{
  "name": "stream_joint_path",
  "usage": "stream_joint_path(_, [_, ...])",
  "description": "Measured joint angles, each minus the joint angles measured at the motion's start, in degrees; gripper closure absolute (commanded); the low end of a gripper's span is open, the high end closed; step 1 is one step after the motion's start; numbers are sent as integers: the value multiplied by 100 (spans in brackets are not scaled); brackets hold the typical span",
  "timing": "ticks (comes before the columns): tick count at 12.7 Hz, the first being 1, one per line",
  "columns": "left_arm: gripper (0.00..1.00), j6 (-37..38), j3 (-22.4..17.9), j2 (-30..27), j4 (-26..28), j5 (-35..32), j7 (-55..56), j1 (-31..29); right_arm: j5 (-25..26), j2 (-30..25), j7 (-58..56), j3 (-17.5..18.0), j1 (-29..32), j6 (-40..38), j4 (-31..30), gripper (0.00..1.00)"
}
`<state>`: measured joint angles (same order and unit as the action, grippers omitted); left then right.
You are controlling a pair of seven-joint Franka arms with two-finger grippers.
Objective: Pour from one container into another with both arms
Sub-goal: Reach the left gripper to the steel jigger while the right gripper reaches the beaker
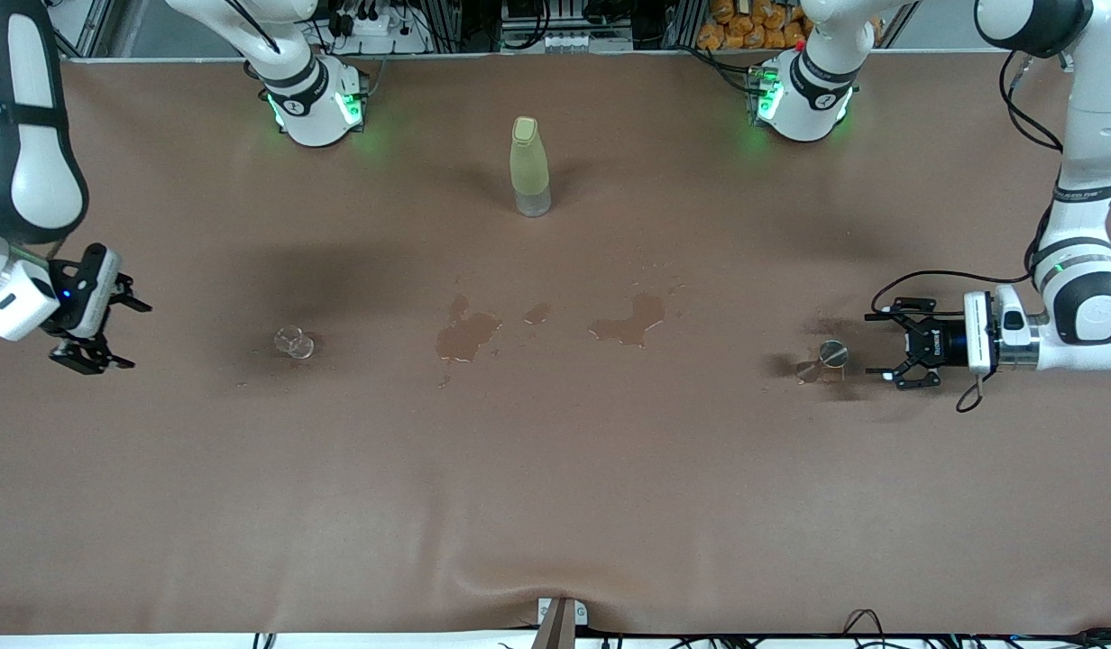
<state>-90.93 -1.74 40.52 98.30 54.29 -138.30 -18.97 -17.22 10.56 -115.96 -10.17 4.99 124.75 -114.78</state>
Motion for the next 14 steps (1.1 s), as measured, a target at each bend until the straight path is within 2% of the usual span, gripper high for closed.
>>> stream_joint_path(4, [0,-46,9,405,-9,412,-397,17,-1321,636,-1339,-26,66,138,-37,0])
stream_joint_path(8, [0,-172,20,508,-19,620,-409,70,-3038,1262,-3058,-67,210,129,-172,0])
stream_joint_path(10, [1,-190,23,591,-20,762,-409,108,-3512,1517,-3545,-72,239,-16,-207,0])
stream_joint_path(11, [11,-199,28,639,-20,811,-409,135,-3741,1633,-3772,-72,259,-154,-212,0])
stream_joint_path(14, [18,-265,45,692,-22,850,-418,206,-4267,1970,-4126,-73,340,-647,-215,0])
